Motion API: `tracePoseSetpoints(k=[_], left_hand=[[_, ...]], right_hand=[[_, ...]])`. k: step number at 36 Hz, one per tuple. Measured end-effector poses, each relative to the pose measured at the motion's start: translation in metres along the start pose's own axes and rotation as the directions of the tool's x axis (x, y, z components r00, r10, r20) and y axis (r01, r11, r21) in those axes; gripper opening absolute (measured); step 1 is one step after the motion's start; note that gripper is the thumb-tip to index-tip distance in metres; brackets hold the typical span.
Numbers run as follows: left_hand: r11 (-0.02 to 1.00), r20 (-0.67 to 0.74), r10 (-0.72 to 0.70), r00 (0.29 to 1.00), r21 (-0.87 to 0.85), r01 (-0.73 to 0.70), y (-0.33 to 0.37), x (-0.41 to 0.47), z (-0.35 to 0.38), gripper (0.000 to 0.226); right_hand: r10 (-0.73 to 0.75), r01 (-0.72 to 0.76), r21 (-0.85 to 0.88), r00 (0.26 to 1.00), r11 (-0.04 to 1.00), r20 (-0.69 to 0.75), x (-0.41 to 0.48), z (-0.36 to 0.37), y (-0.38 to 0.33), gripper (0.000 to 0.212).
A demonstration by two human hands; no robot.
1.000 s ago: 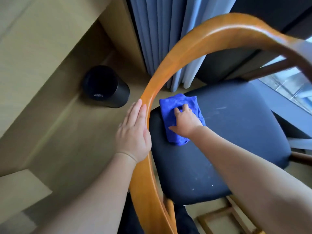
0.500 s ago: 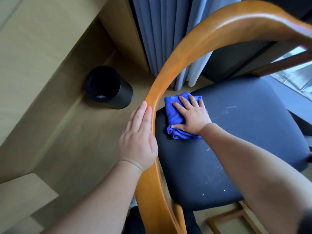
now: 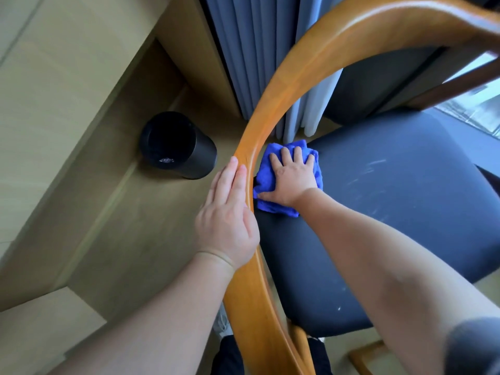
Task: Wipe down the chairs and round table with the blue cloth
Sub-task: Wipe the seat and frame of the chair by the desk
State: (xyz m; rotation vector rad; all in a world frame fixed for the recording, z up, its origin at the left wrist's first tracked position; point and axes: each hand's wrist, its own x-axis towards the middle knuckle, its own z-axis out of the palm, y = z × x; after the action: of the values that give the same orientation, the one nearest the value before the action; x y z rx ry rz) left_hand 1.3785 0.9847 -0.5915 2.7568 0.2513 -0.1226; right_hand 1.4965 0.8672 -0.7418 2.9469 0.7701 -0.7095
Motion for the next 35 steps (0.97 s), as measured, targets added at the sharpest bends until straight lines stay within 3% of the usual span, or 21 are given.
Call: tracePoseSetpoints(k=[4, 10, 14, 19, 25, 31, 35], left_hand=[[1.000, -0.004, 0.002, 1.000, 0.007, -0.002, -0.001, 0.000, 0.000, 0.060], [1.000, -0.020, 0.007, 1.000, -0.020, -0.007, 0.000, 0.000, 0.000, 0.060], [1.000, -0.020, 0.004, 1.000, -0.017, -0.004, 0.000, 0.000, 0.000, 0.060], [1.000, -0.006, 0.006, 1.000, -0.006, -0.006, -0.001, 0.000, 0.000, 0.061], [1.000, 0.004, 0.013, 1.000, 0.012, -0.013, -0.001, -0.002, -0.001, 0.060], [0.999, 0.010, 0.018, 1.000, 0.028, -0.018, -0.002, -0.002, 0.000, 0.061], [0.999, 0.017, 0.015, 1.000, 0.046, -0.016, -0.003, -0.003, 0.001, 0.060]], right_hand=[[0.000, 0.002, 0.027, 0.996, 1.000, -0.093, 0.000, 0.004, -0.010, 0.067], [-0.037, 0.056, 0.080, 0.975, 0.995, -0.220, -0.023, 0.018, -0.022, 0.041], [-0.136, 0.169, 0.115, 0.958, 0.979, -0.252, -0.069, 0.040, -0.033, 0.052], [-0.413, 0.427, 0.047, 0.892, 0.903, -0.183, -0.153, 0.088, -0.038, 0.064], [-0.495, 0.495, -0.003, 0.868, 0.869, -0.046, -0.147, 0.084, -0.025, 0.080], [-0.555, 0.556, 0.009, 0.830, 0.831, -0.059, -0.138, 0.071, -0.021, 0.063], [-0.632, 0.632, -0.025, 0.771, 0.774, -0.076, -0.120, 0.064, -0.007, 0.062]])
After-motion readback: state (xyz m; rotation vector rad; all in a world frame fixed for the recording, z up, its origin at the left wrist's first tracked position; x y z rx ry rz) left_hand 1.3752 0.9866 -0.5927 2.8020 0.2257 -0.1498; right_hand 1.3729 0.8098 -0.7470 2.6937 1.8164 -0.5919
